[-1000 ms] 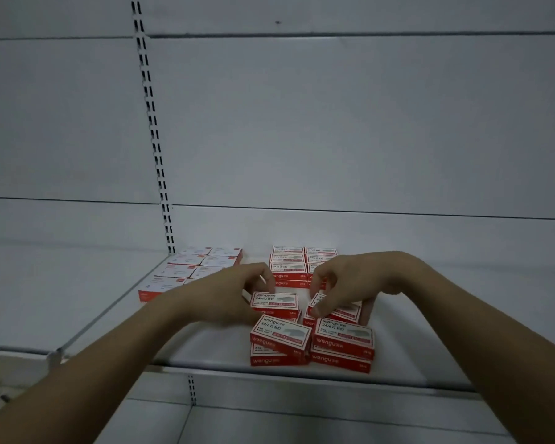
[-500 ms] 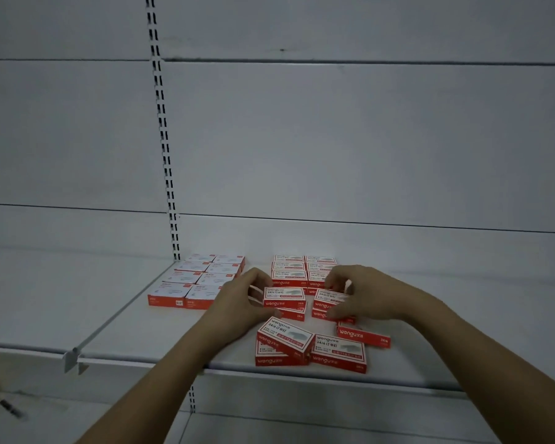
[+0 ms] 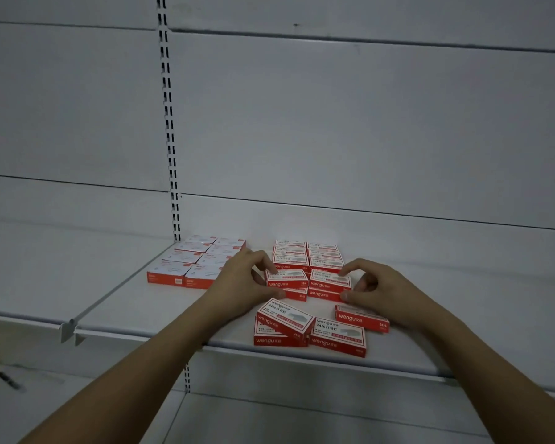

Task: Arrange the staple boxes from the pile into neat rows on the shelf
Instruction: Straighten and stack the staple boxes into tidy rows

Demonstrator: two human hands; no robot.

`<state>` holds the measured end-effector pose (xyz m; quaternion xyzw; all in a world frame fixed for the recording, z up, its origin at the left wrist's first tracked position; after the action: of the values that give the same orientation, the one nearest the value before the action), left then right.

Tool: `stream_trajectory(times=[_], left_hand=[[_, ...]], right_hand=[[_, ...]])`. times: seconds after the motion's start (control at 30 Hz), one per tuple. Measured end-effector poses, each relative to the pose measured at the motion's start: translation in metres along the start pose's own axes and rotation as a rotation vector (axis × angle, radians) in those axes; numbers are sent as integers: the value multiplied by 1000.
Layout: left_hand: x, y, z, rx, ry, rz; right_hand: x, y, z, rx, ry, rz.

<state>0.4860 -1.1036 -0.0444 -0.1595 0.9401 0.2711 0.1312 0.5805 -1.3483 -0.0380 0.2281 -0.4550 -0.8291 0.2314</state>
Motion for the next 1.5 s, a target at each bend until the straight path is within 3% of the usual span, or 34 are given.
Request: stream_trajectory(times=[0.2, 0.33, 0.47, 0.63, 0.73, 0.8, 0.93, 1.17, 1.33, 1.5], left_hand=[[-16, -8, 2, -37, 44, -64], [3, 4, -2, 160, -9, -104], [37, 18, -6, 407, 14, 194], [57, 22, -11, 260, 47, 367], [61, 26, -14, 125, -14, 319], [63, 27, -15, 68, -42, 287], [68, 26, -15, 25, -28, 277], [53, 8, -22, -72, -33, 74], [35, -6, -18, -59, -10, -96], [27, -9, -12, 34, 47, -83]], right_hand=[[-9, 2, 6, 26, -49, 14], [9, 17, 9, 9, -84, 18], [40, 25, 16, -50, -20, 229], [55, 25, 25, -22, -3, 49], [64, 24, 35, -99, 42, -15], [70, 19, 43, -156, 49, 56], [80, 6, 48, -32, 33, 183], [65, -5, 41, 110, 8, -14], [43, -11, 36, 15, -21, -172], [33, -22, 37, -23, -46, -275]])
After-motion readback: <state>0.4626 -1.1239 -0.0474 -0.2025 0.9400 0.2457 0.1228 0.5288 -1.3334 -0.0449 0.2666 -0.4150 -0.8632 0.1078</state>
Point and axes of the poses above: each hand's wrist, its own x-axis away from the middle knuckle, its own y-axis out of the back of the hand, z = x × y, the point moved 2 cm from there along -x, towards the middle knuckle, and after that the axes turned 14 degrees about x, right-handed, at the moved point
